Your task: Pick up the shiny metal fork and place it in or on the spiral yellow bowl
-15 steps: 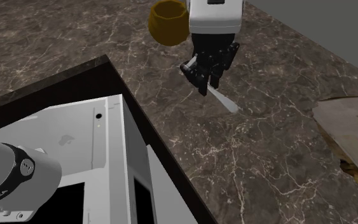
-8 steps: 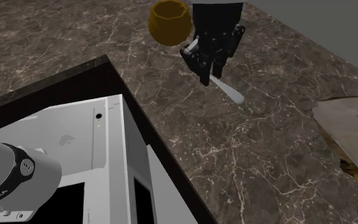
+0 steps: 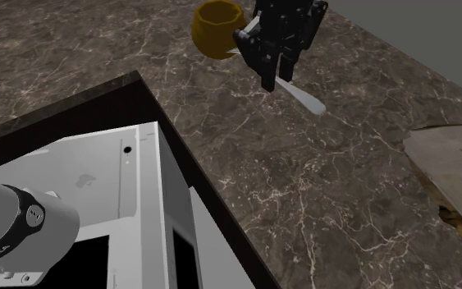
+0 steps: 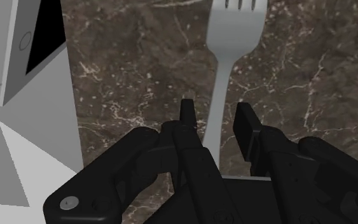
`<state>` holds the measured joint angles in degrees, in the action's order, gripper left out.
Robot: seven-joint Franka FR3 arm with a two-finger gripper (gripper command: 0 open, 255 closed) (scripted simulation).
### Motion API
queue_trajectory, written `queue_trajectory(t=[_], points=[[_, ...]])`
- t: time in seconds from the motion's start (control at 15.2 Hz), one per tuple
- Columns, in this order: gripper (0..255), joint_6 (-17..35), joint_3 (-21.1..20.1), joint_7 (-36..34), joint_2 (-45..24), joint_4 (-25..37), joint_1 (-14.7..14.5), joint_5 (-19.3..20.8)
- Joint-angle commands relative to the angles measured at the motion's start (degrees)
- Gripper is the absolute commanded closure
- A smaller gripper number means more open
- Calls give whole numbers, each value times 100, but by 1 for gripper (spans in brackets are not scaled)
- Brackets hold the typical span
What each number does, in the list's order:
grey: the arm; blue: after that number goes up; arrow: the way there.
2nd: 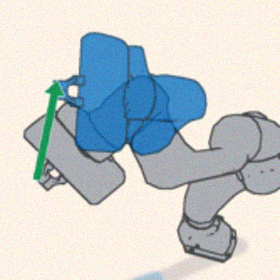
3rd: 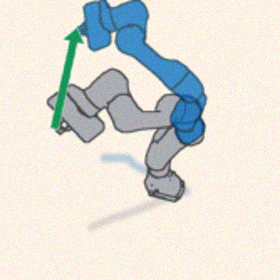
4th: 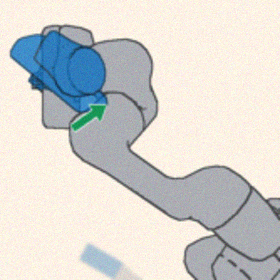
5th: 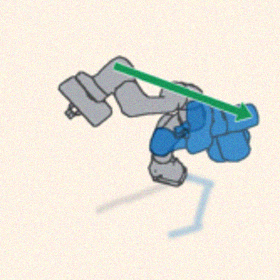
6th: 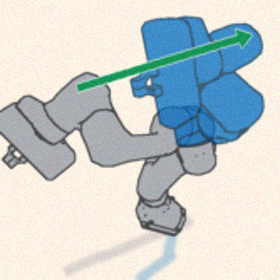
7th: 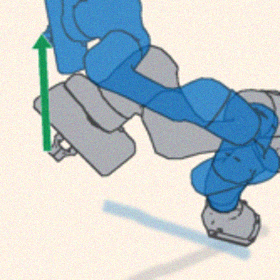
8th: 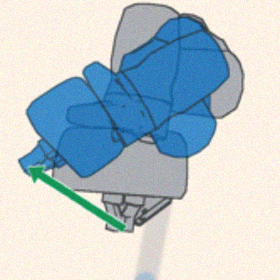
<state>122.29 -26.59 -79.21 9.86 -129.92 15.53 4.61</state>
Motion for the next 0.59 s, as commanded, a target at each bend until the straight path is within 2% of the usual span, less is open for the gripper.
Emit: queue_trajectory(t=[0.0, 0.53], points=[[255, -158, 25, 64, 82, 87, -2, -46], [255, -771, 84, 212, 286, 522, -11, -156]])
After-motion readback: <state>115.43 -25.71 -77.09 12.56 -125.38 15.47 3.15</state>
